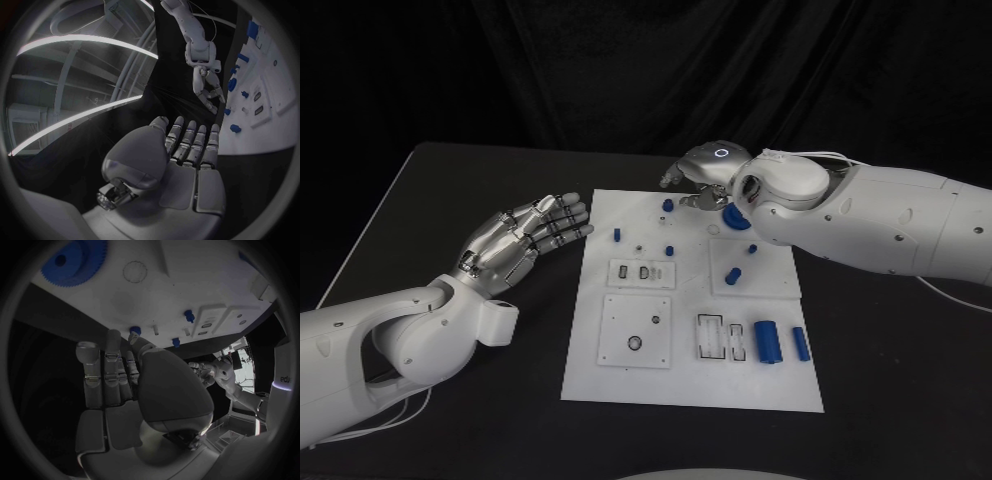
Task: Assemble the parts on the task board
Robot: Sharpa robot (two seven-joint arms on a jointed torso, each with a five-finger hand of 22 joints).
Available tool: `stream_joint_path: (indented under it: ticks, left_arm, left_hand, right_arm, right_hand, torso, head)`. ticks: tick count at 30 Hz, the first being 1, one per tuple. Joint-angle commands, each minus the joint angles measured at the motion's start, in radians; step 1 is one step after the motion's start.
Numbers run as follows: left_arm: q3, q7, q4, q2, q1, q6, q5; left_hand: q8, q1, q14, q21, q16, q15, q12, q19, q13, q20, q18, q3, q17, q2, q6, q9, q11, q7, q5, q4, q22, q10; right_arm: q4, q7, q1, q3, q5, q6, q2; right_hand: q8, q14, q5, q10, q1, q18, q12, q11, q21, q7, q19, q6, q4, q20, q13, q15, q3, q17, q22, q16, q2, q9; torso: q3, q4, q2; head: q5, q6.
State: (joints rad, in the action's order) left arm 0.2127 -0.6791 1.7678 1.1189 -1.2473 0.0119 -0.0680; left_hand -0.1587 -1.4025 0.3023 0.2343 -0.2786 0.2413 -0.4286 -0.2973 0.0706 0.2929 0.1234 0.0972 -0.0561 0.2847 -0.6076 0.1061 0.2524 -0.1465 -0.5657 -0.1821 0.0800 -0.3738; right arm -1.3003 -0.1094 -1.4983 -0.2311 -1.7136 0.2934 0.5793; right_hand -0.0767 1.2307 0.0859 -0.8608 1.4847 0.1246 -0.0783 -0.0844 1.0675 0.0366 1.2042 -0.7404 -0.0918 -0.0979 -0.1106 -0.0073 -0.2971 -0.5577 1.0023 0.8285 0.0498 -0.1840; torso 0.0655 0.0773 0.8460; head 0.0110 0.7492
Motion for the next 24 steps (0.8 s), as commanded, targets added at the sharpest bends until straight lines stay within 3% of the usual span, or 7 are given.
stream_joint_path:
  ticks: [1, 10, 13, 15, 18, 20, 24]
  left_arm:
    - [-0.001, -0.057, -0.001, -0.001, 0.000, -0.014, -0.010]
    - [-0.001, -0.053, -0.001, 0.008, 0.000, -0.016, -0.011]
    - [-0.001, -0.053, -0.003, 0.008, 0.001, -0.018, -0.011]
    - [-0.001, -0.054, -0.004, 0.007, 0.001, -0.021, -0.011]
    - [-0.001, -0.053, -0.004, 0.008, 0.002, -0.023, -0.011]
    - [-0.001, -0.051, -0.004, 0.009, 0.002, -0.025, -0.011]
    - [-0.001, -0.050, -0.006, 0.008, 0.002, -0.028, -0.011]
  left_hand:
    - [-0.003, -0.003, -0.005, 0.002, -0.004, 0.005, -0.004, -0.003, 0.001, -0.003, -0.010, -0.008, 0.001, 0.002, -0.003, 0.000, 0.006, -0.004, -0.004, 0.001, -0.001, 0.000]
    - [-0.003, -0.003, -0.004, 0.002, -0.004, 0.005, -0.004, -0.003, 0.001, -0.003, -0.010, -0.008, 0.001, 0.002, -0.003, 0.000, 0.006, -0.004, -0.004, 0.001, -0.001, 0.001]
    - [-0.003, -0.002, -0.003, 0.001, -0.007, 0.006, -0.004, -0.002, 0.001, -0.002, -0.011, -0.013, 0.000, 0.003, -0.003, 0.000, 0.007, -0.005, -0.005, 0.002, -0.001, 0.001]
    - [-0.002, -0.002, -0.003, 0.002, -0.007, 0.007, -0.004, -0.003, 0.001, -0.002, -0.011, -0.015, 0.000, 0.004, -0.001, -0.001, 0.007, -0.006, -0.005, 0.002, -0.001, 0.001]
    - [-0.002, -0.002, 0.000, 0.002, -0.010, 0.008, -0.004, -0.003, 0.001, -0.002, -0.012, -0.020, -0.001, 0.004, 0.001, -0.001, 0.008, -0.006, -0.006, 0.002, -0.001, 0.001]
    - [-0.002, -0.002, 0.000, 0.002, -0.010, 0.008, -0.004, -0.003, 0.001, -0.002, -0.012, -0.020, -0.001, 0.004, 0.001, -0.001, 0.008, -0.006, -0.006, 0.002, -0.001, 0.001]
    - [-0.002, -0.001, 0.002, 0.003, -0.014, 0.010, -0.004, -0.005, 0.001, -0.001, -0.013, -0.026, -0.001, 0.004, 0.000, -0.001, 0.009, -0.007, -0.006, 0.002, -0.001, 0.001]
  right_arm:
    - [-0.050, -0.030, -0.019, 0.001, -0.004, 0.032, 0.045]
    - [-0.213, -0.043, -0.056, -0.004, -0.004, 0.022, 0.231]
    - [-0.233, -0.042, -0.057, -0.009, -0.003, 0.003, 0.279]
    - [-0.237, -0.043, -0.050, -0.012, -0.003, -0.006, 0.307]
    - [-0.233, -0.045, -0.035, -0.014, 0.002, -0.010, 0.328]
    - [-0.226, -0.046, -0.026, -0.015, 0.014, -0.012, 0.336]
    - [-0.209, -0.050, -0.011, -0.016, 0.032, -0.024, 0.338]
  right_hand:
    - [-0.003, -0.001, 0.021, -0.055, -0.003, 0.012, -0.012, 0.005, -0.003, 0.005, 0.010, -0.022, 0.002, 0.006, -0.020, -0.010, -0.011, -0.001, 0.008, -0.003, -0.005, 0.004]
    - [-0.011, -0.003, 0.024, -0.239, -0.026, 0.014, -0.169, 0.052, -0.024, 0.025, 0.004, -0.082, -0.006, 0.027, -0.174, -0.035, -0.022, -0.002, 0.013, -0.010, 0.010, 0.002]
    - [0.004, -0.011, 0.027, -0.107, -0.059, 0.021, -0.562, 0.066, -0.084, 0.024, -0.015, -0.103, -0.015, 0.035, -0.521, -0.042, -0.002, 0.007, -0.013, -0.038, 0.000, 0.007]
    - [0.007, 0.029, 0.034, -0.084, -0.104, 0.000, -0.911, 0.073, 0.002, 0.031, 0.047, -0.109, -0.045, 0.040, -0.822, -0.045, -0.002, -0.137, 0.090, 0.074, -0.003, 0.008]
    - [0.008, 0.121, 0.043, -0.247, -0.126, -0.033, -1.195, 0.081, 0.158, 0.036, 0.121, -0.130, -0.059, 0.042, -1.090, -0.046, -0.009, -0.525, 0.257, 0.372, -0.003, 0.005]
    - [0.009, 0.239, 0.046, -0.487, -0.168, -0.057, -1.380, 0.091, 0.261, 0.028, 0.176, -0.130, -0.080, 0.041, -1.297, -0.048, 0.009, -0.813, 0.359, 0.595, -0.002, 0.007]
    - [0.011, 0.299, 0.046, -0.609, -0.193, -0.066, -1.449, 0.090, 0.304, 0.033, 0.201, -0.120, -0.093, 0.040, -1.389, -0.049, 0.018, -0.940, 0.405, 0.689, -0.006, 0.014]
  torso:
    - [-0.0009, -0.0021, 0.000]
    - [-0.0003, -0.0060, -0.004]
    - [0.0008, -0.0096, -0.008]
    - [0.0011, -0.0110, -0.008]
    - [0.0011, -0.0108, -0.009]
    - [0.0006, -0.0106, -0.010]
    - [-0.0010, -0.0119, -0.011]
  head:
    - [0.010, -0.006]
    - [0.012, -0.009]
    - [0.010, -0.010]
    - [0.010, -0.011]
    - [0.011, -0.012]
    - [0.013, -0.009]
    - [0.011, -0.008]
